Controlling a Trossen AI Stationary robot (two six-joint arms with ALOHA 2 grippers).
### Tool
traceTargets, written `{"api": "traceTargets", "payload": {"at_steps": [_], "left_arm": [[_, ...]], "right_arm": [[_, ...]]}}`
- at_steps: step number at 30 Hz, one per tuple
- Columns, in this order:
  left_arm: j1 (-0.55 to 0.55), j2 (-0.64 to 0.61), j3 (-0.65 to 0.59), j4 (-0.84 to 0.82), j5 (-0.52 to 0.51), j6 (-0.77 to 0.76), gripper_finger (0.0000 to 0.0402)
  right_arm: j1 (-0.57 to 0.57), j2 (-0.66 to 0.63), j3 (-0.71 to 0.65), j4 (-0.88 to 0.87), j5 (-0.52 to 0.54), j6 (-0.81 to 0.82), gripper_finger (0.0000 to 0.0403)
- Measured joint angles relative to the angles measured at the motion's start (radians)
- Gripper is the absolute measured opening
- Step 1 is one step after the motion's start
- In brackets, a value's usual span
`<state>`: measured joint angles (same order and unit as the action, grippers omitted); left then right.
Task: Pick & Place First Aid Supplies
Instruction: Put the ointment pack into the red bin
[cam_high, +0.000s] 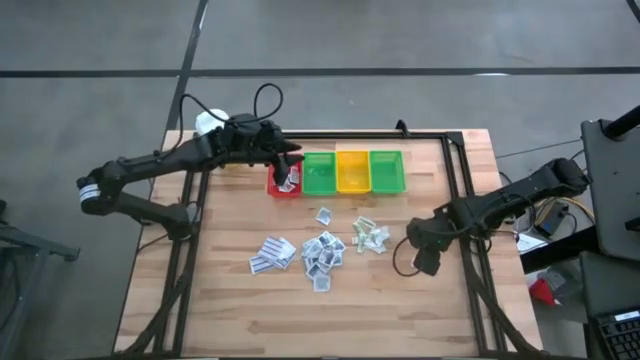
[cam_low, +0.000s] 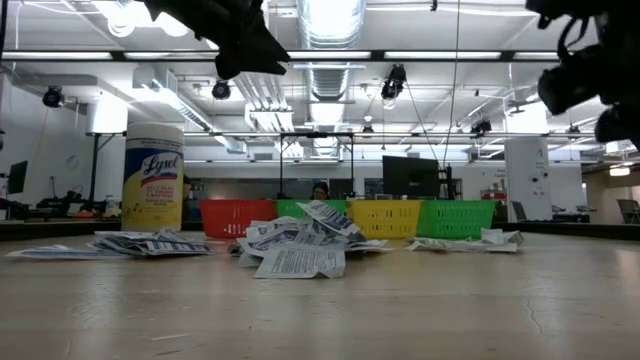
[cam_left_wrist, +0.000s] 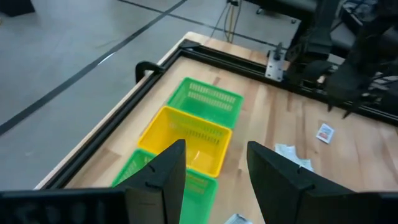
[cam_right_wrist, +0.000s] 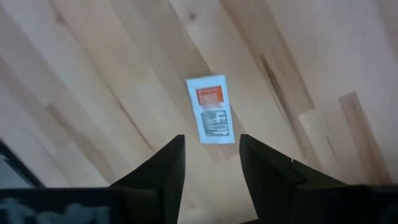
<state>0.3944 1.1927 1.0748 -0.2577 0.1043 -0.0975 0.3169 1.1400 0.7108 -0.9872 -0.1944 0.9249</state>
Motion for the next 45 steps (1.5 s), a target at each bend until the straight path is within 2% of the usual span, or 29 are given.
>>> {"api": "traceTargets", "payload": {"at_steps": [7,14,20,27,38,45], "left_arm": [[-0.008,-0.027,0.0,-0.001,0.0,0.007,0.0163],[-0.008,-0.037,0.0,-0.004,0.0,0.006,0.0163],[-0.008,-0.037,-0.001,-0.005,0.0,-0.003,0.0163],[-0.01,-0.037,-0.021,-0.007,0.0,-0.02,0.0163],[-0.01,-0.037,-0.051,0.017,0.0,-0.034,0.0163],[-0.01,-0.037,-0.051,0.021,0.0,-0.034,0.0163]], "right_arm": [[0.055,0.0,-0.053,0.015,0.002,0.066,0.0142],[0.112,0.0,-0.093,0.13,0.003,0.088,0.0146],[0.14,0.0,-0.157,0.149,0.01,0.166,0.0139],[0.143,0.001,-0.229,0.32,0.011,0.184,0.013],[0.142,0.042,-0.257,0.306,0.011,0.198,0.0107],[0.143,0.13,-0.246,0.304,0.01,0.214,0.009]]}}
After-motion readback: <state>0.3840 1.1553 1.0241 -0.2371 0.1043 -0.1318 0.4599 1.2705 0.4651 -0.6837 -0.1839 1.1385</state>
